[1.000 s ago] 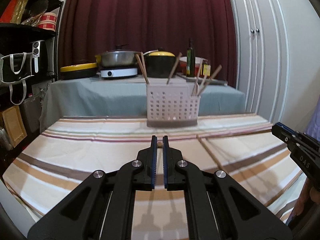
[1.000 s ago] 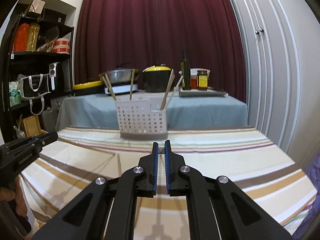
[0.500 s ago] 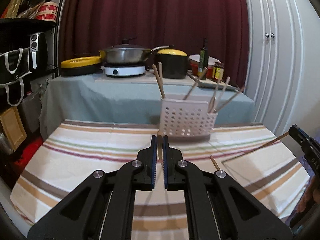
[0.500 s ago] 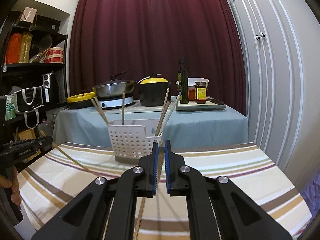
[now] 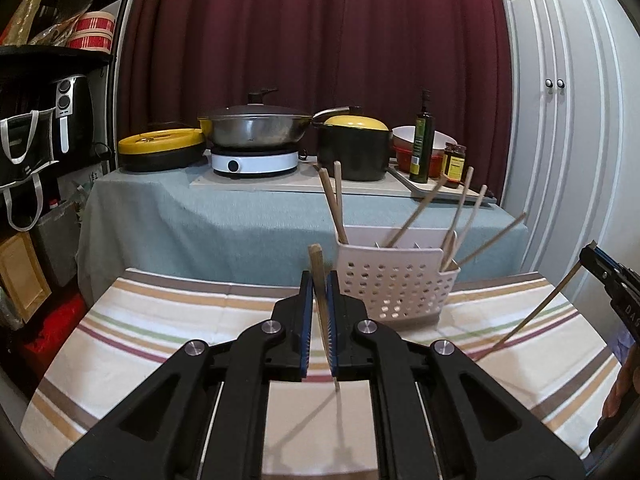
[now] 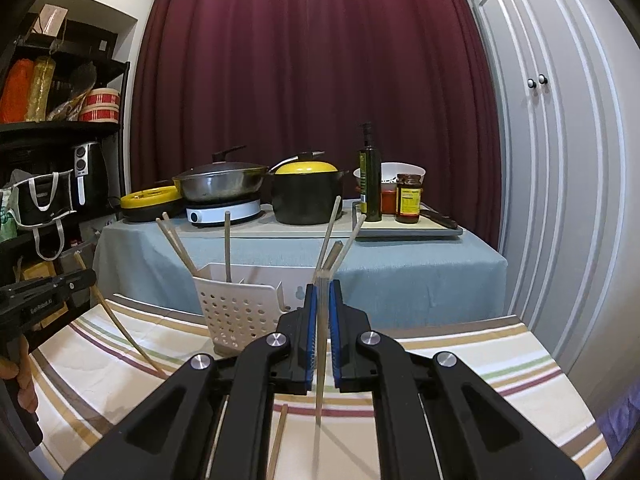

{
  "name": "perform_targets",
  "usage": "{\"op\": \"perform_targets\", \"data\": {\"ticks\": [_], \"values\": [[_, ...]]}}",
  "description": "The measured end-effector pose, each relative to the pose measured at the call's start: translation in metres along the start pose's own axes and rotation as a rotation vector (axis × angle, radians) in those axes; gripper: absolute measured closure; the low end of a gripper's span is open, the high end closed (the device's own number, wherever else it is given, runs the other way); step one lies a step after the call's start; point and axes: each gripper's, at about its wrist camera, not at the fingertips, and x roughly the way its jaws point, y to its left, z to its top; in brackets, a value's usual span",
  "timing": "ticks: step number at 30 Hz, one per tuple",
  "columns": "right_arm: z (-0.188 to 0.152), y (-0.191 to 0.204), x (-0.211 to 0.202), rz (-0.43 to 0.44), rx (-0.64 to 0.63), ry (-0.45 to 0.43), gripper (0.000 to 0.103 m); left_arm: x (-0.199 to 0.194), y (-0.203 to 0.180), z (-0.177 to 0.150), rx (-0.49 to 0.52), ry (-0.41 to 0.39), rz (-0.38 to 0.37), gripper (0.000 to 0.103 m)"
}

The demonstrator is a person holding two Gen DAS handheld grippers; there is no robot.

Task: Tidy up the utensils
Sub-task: 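Lift both chopsticks and carry them toward the white caddy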

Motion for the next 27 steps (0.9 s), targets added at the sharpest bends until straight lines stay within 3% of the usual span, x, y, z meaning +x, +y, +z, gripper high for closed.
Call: {"op": "perform_targets", "data": {"ticks": [12, 27], "values": [[0.015, 0.001, 0.02, 0.029, -0.003, 0.011, 0.096, 0.026, 0.01, 0.02, -0.04, 0.025, -0.03, 0.096], [0.073, 0.009, 0.016, 0.083, -0.009, -0.043, 0.096, -0.004, -0.003, 0.08, 0.049, -0.053, -0.048, 0.096]]}}
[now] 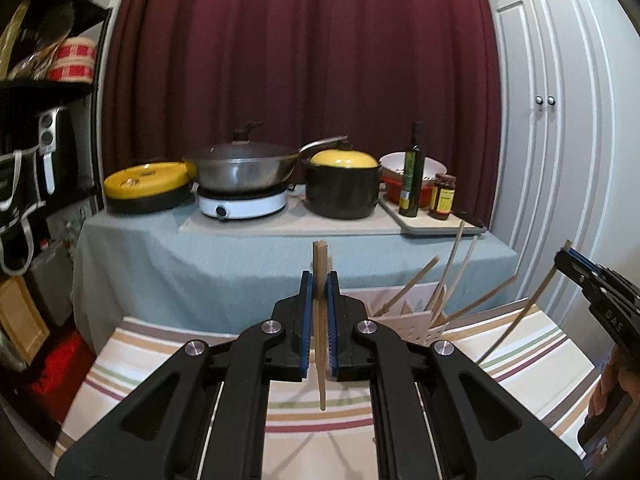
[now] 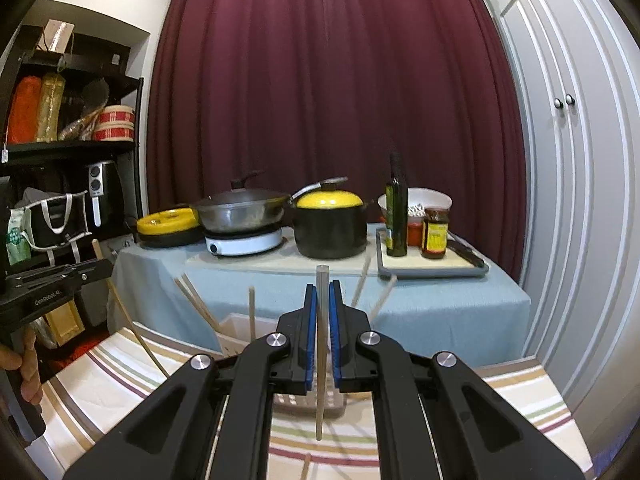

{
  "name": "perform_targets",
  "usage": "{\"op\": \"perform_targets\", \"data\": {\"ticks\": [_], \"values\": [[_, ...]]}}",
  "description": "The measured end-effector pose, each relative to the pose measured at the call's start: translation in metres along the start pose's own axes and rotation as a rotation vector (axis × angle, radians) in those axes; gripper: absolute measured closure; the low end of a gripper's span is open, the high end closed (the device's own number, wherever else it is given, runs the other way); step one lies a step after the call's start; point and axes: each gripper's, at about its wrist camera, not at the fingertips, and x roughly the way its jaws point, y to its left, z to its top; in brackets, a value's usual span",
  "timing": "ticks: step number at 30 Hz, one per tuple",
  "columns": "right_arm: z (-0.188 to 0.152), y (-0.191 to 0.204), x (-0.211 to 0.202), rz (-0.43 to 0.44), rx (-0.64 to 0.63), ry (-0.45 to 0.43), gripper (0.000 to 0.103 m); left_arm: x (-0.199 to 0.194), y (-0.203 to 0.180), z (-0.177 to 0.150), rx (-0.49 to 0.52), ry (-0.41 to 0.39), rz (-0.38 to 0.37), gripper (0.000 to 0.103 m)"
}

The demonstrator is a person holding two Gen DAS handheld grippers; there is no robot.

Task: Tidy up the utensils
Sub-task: 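Lift both chopsticks and carry them toward the white caddy, then lower both chopsticks upright into the caddy and open both tools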

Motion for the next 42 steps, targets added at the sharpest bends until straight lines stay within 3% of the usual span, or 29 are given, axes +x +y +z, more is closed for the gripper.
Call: {"op": "perform_targets", "data": {"ticks": [17, 27, 32, 42], "values": [[0.059, 0.007, 0.013, 0.035, -0.019, -0.114, 0.096, -0.014, -0.018, 0.079, 0.046, -0.158, -0.034, 0.096], [0.069, 0.008, 0.038, 0.029, -0.021, -0.13, 0.096, 0.014, -0.029, 0.097, 0.03, -0.204, -0.034, 0.096], [0.061, 0.006, 0.059, 0.028, -0.013, -0.101, 0.096, 0.041, -0.032, 0.091, 0.031, -0.191, -0.025, 0.096], [0.025, -0.003, 0.104, 0.016, 0.011, 0.019, 0.096, 0.102, -0.035, 0.056, 0.027, -0.077, -0.041, 0.096]]}}
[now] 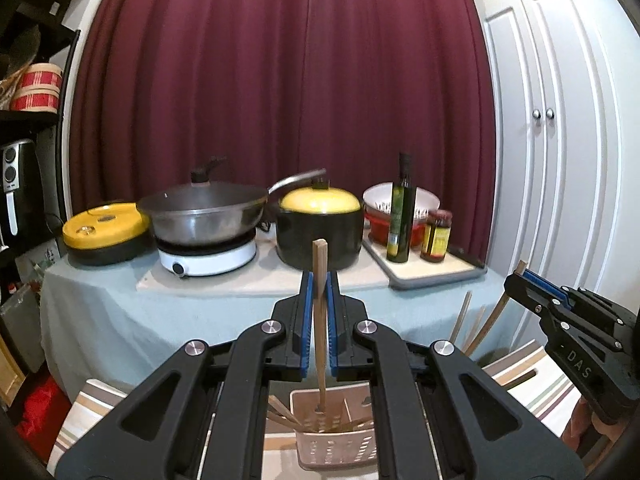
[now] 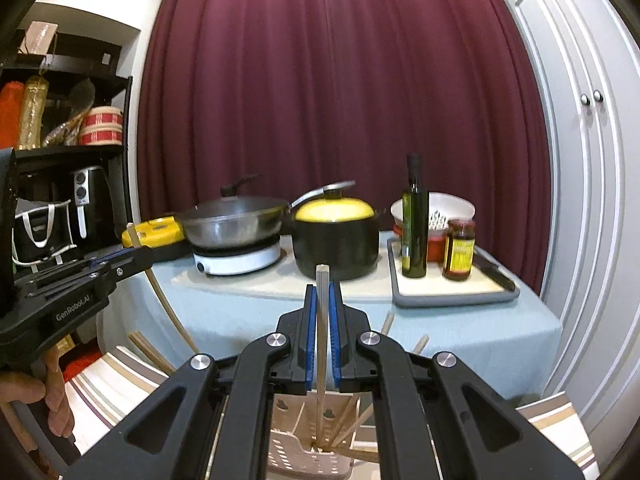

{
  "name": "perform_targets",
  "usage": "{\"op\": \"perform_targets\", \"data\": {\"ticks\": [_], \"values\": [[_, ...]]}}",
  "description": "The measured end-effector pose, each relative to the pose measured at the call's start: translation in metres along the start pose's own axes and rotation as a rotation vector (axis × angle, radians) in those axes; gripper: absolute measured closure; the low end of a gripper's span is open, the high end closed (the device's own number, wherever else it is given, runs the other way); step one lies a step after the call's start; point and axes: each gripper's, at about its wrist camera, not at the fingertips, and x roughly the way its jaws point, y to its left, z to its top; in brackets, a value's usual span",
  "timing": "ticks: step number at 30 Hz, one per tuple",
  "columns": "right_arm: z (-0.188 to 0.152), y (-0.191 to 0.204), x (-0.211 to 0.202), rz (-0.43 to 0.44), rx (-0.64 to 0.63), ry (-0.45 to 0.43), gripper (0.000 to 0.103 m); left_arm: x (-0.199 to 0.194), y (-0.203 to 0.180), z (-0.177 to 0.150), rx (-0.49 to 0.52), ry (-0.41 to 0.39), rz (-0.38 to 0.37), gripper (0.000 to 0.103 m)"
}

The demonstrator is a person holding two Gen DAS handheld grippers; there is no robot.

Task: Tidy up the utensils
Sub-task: 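Lower both chopsticks upright into the caddy and open both tools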

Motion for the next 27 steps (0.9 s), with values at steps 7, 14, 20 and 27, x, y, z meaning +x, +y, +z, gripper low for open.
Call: {"op": "perform_targets", "data": {"ticks": [7, 14, 20, 27], "values": [[-0.013, 0.0, 0.013, 0.001, -0.002, 0.044, 0.096, 0.026, -0.002, -0.023, 0.011, 0.073, -0.014, 0.096], [-0.015, -0.001, 0.016, -0.003, 0.0, 0.054, 0.096, 0.031, 0.003, -0.028, -0.002, 0.088, -0.02, 0.096], [-0.021, -0.001, 0.02, -0.001, -0.001, 0.065, 0.095, 0.036, 0.004, -0.029, 0.017, 0.105, -0.013, 0.086], [-0.016, 0.0, 0.004, -0.019, -0.008, 0.015, 0.055, 0.022, -0.001, -0.026, 0.032, 0.053, 0.012, 0.027]]}}
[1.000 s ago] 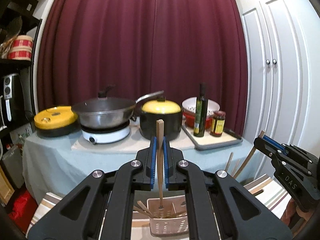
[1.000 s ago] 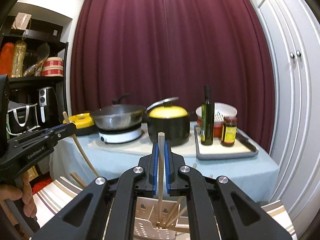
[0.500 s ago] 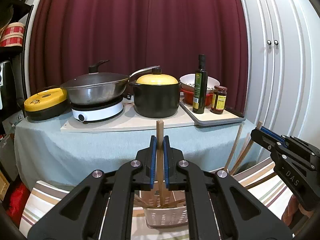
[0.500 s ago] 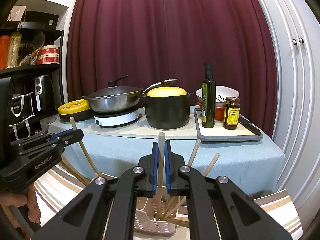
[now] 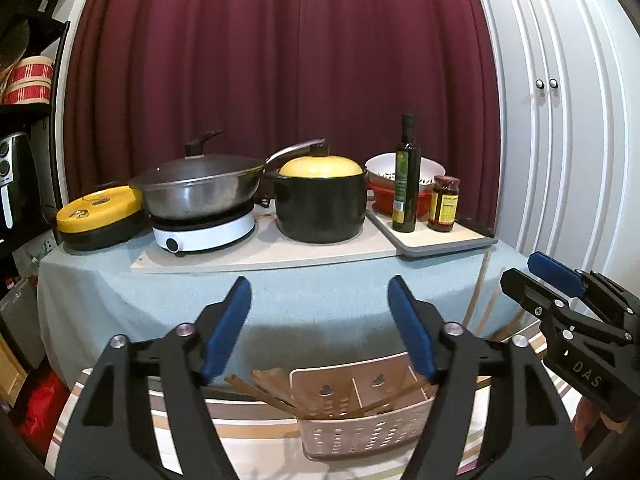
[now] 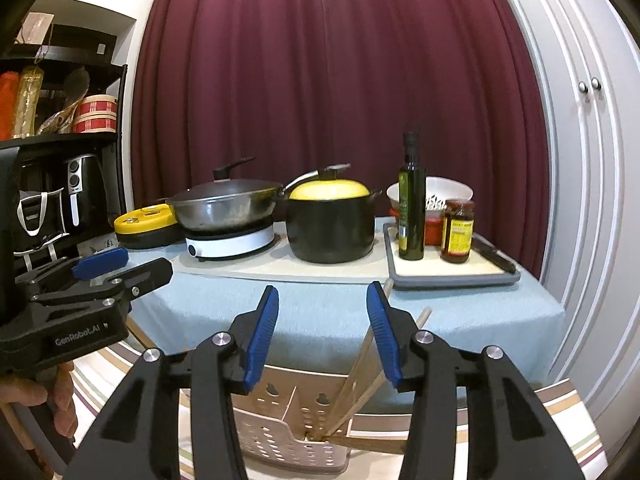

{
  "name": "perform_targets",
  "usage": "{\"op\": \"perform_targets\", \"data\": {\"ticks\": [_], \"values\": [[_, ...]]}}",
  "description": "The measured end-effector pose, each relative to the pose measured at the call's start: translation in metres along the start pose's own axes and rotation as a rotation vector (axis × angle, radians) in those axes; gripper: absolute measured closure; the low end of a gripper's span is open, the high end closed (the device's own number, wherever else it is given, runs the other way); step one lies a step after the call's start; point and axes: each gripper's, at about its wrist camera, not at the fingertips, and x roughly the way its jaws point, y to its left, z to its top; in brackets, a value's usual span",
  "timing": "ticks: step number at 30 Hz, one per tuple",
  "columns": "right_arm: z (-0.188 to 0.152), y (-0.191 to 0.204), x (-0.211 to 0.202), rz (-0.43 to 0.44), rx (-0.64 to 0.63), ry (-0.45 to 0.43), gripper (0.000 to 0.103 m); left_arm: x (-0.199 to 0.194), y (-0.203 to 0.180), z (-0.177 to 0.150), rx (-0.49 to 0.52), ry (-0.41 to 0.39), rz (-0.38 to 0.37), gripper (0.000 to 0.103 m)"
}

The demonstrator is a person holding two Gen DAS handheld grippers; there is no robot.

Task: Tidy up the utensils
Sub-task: 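Lower both chopsticks upright into the caddy and open both tools, then move both open tools back down to the last chopsticks on the cloth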

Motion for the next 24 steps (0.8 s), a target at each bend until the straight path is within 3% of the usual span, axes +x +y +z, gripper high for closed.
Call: {"op": "perform_targets", "data": {"ticks": [6, 12, 24], "values": [[0.005, -0.002, -0.032, 0.001, 0.017, -0.041, 0.048, -0.028, -0.003, 0.008, 0.002, -0.045, 0.004, 0.018], [-0.016, -0.004, -0.071, -0.011, 0.023, -0.025, 0.047, -0.067, -0.007, -0.003, -0.004, -0.06, 0.027, 0.013], [-0.13, 0.005, -0.125, -0.083, 0.039, 0.158, 0.047, -0.122, -0.018, -0.092, 0.0, 0.041, 0.118, 0.013]]}}
